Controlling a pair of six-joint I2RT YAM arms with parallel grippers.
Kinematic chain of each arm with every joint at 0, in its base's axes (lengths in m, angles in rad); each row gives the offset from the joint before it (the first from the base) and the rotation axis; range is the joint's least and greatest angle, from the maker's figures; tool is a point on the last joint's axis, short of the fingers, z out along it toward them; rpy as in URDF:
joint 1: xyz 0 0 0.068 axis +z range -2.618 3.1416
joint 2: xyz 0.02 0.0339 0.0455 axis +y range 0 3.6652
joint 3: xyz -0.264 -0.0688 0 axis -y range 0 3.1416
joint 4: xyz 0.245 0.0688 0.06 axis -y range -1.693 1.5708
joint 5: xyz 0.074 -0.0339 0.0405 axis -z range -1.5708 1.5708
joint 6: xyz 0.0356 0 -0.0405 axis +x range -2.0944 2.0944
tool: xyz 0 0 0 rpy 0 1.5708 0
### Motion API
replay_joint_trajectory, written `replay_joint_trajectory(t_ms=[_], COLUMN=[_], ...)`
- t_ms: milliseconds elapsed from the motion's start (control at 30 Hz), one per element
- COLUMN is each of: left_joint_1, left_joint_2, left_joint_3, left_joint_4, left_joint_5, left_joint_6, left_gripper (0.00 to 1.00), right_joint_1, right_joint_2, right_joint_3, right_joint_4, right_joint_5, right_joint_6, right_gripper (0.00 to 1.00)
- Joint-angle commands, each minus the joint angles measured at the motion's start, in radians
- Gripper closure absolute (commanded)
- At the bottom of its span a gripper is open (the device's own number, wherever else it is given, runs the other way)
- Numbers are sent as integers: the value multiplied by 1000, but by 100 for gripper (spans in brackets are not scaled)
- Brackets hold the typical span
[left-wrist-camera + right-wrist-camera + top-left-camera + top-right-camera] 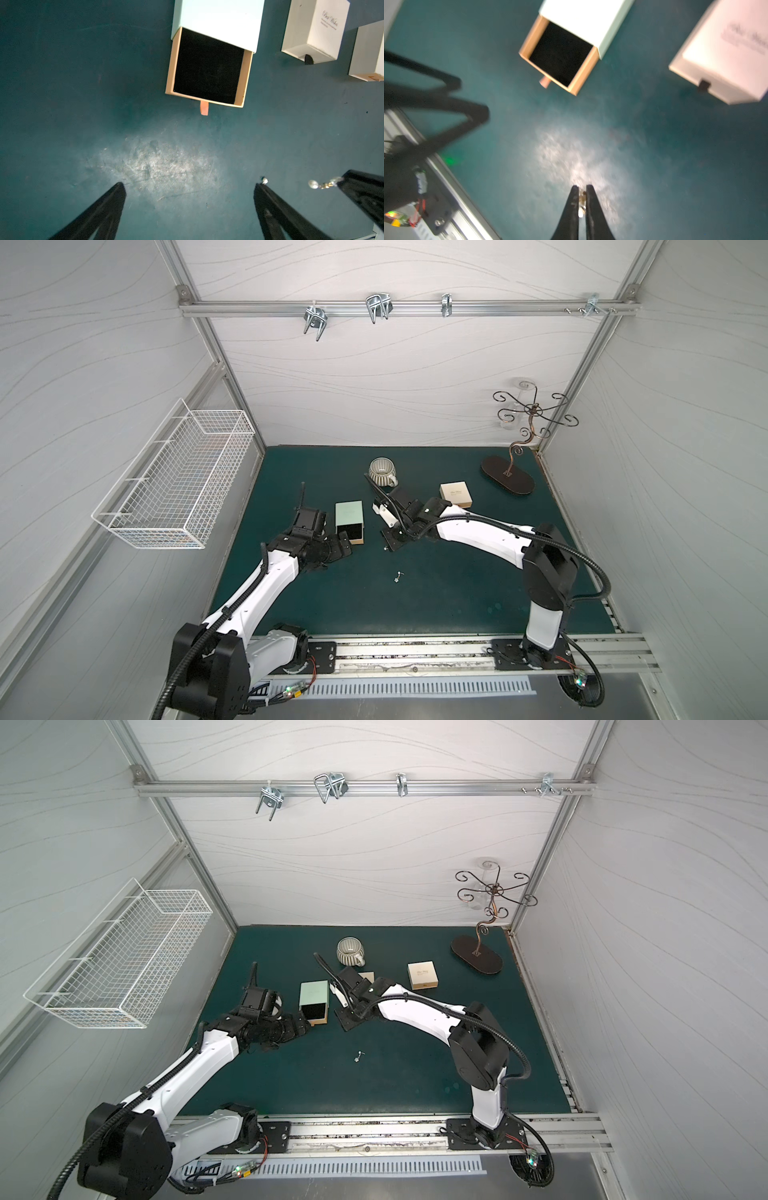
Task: Place the earrings into the drawer-style jewelry box
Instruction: Pick up the earring from the center of the board, then insert the earring into the inner lining.
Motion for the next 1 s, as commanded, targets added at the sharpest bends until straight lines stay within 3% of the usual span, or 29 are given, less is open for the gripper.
replay_joint_trajectory(t_ms=[0, 600, 800, 967], left_joint_1=[-1, -1, -1, -1], left_joint_2=[-38, -101, -105, -102], left_joint_3=[-9, -63, -66, -63], left_joint_4=[-14, -29, -33, -31], left_joint_5=[-23, -23, -26, -26], left_joint_6=[-33, -52, -50, -49], left_gripper=[1, 1, 1, 1], right_joint_1=[-15, -37, -38, -41], right_joint_2=[75, 475, 522, 501], right_joint_3=[87, 560, 584, 566], right_joint_4=[-13, -20, -19, -14], right_joint_5=[-47, -174, -194, -186], right_joint_6=[-26, 53, 68, 67], right_gripper=[90, 91, 88, 77])
